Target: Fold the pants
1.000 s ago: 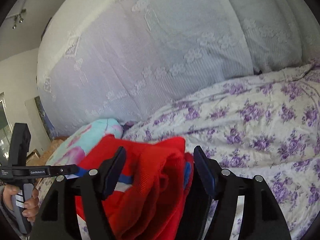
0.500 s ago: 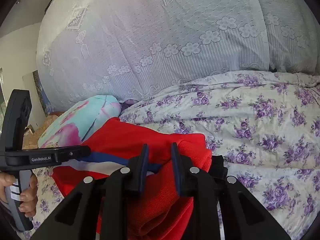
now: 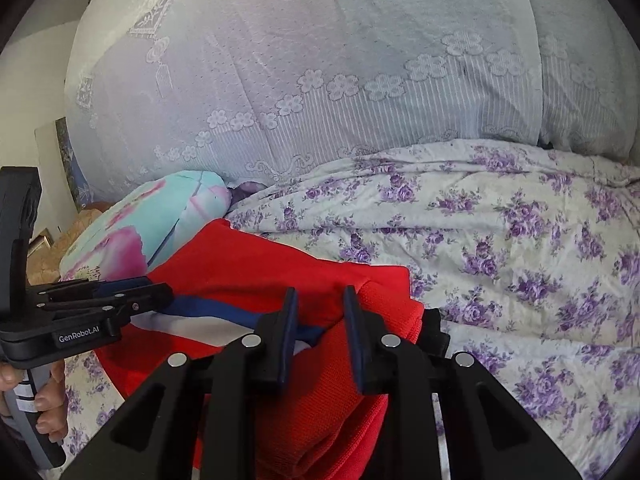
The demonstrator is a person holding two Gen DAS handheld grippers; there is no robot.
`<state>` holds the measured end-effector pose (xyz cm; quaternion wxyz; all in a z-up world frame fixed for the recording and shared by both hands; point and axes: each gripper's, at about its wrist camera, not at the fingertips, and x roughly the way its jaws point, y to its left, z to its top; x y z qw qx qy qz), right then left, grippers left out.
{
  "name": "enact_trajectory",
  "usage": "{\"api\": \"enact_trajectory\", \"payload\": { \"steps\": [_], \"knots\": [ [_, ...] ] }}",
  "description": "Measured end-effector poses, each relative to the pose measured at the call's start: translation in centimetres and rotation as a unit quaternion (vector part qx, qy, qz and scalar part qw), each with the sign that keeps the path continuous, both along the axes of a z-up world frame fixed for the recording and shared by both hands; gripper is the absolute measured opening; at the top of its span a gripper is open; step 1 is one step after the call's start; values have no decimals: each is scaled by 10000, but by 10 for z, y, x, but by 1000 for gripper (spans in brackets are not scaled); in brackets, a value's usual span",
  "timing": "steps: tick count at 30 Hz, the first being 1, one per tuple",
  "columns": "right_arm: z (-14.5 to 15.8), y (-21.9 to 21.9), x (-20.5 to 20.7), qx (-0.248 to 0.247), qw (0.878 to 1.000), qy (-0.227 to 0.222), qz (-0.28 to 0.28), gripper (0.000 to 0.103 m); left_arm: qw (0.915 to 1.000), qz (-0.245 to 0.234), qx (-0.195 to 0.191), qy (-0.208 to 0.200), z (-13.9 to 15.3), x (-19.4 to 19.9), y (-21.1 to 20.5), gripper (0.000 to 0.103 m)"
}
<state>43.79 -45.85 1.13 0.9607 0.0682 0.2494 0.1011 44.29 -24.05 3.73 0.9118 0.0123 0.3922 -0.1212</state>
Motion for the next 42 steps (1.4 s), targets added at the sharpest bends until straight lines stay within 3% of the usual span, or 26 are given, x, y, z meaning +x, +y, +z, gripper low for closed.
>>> {"api": "enact_trajectory", "payload": {
  "steps": [3, 7, 14, 22, 27, 30, 33, 37, 42],
  "knots": [
    [25, -2, -32, 233, 9994, -198, -139, 49, 9995, 95, 182, -250, 21, -23, 7, 53],
    [38, 0, -84, 487, 9981, -216, -307, 61, 9979, 107, 431, -475, 43, -59, 16, 61],
    [52, -6, -183, 703, 9950, -311, -638, 66, 9974, 64, 479, -534, 68, -133, 30, 70],
    [105, -51, -276, 1238, 9843, -631, -1091, 71, 9963, -61, 386, -759, 97, -200, 39, 76],
    [144, -58, -321, 492, 9880, -628, -1320, 74, 9962, -211, 273, -806, 107, -232, 43, 78],
    [159, -57, -348, 143, 9889, -538, -1379, 79, 9952, -322, 282, -877, 114, -252, 44, 84],
    [163, -46, -371, 106, 9899, -479, -1331, 86, 9943, -382, 322, -938, 121, -272, 48, 90],
    [148, -17, -389, 419, 9917, -434, -1133, 89, 9946, -385, 313, -911, 132, -297, 58, 97],
    [128, 17, -385, 853, 9913, -224, -982, 90, 9946, -335, 554, -807, 140, -318, 65, 98]
  ]
}}
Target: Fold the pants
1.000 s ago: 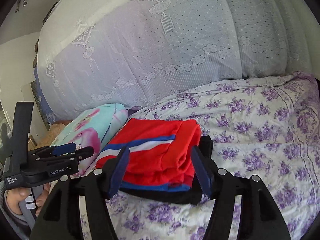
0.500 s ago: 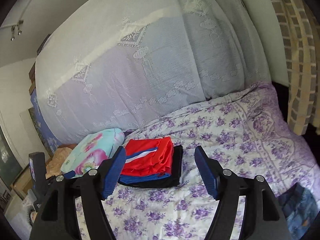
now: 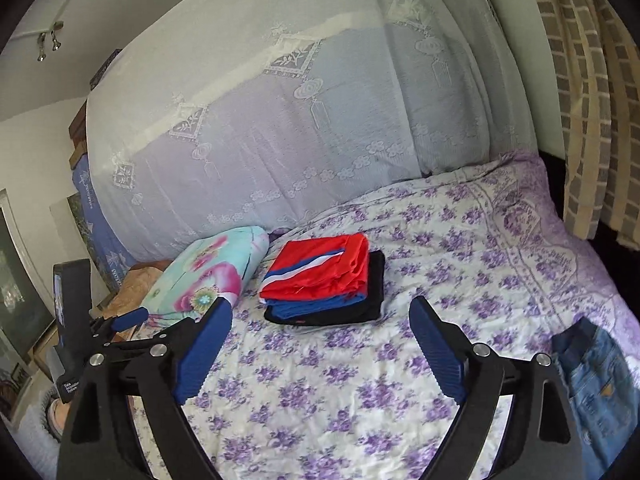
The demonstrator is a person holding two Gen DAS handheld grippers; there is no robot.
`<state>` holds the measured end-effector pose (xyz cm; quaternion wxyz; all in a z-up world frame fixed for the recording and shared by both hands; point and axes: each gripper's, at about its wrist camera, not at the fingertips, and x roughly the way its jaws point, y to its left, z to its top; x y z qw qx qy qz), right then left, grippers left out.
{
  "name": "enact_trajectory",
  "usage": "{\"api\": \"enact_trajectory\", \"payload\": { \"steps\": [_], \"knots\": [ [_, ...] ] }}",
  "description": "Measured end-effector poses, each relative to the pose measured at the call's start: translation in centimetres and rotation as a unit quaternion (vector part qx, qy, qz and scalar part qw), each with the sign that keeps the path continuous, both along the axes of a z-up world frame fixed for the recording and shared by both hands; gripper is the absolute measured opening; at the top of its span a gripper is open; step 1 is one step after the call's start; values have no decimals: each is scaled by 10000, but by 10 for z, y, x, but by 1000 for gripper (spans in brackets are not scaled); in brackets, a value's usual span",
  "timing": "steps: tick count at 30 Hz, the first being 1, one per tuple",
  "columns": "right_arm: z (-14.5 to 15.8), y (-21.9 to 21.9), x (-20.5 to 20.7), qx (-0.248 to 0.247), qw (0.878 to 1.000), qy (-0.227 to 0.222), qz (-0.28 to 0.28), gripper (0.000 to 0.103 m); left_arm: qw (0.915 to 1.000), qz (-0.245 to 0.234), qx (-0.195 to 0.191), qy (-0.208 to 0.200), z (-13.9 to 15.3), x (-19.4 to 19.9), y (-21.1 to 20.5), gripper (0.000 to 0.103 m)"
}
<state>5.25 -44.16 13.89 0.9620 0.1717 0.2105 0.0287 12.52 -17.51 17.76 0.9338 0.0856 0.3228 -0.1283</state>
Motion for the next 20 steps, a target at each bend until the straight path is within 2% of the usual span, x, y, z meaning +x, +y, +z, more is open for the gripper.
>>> {"api": "enact_trajectory", "payload": {
  "steps": [3, 9, 14, 20],
  "knots": [
    [-2, 19, 7, -46, 9996, 104, 240, 91, 9999, 10, 114, 21, 3, -8, 0, 98],
    [1, 38, 14, -160, 9990, 127, 408, 91, 10000, 35, -46, -75, 11, -18, 2, 98],
    [6, 40, 17, -173, 9987, 98, 469, 91, 9998, 139, -104, 17, 16, -13, 5, 98],
    [12, 34, 20, -182, 9988, 26, 459, 91, 9996, 241, -139, -56, 23, -8, 6, 98]
  ]
}}
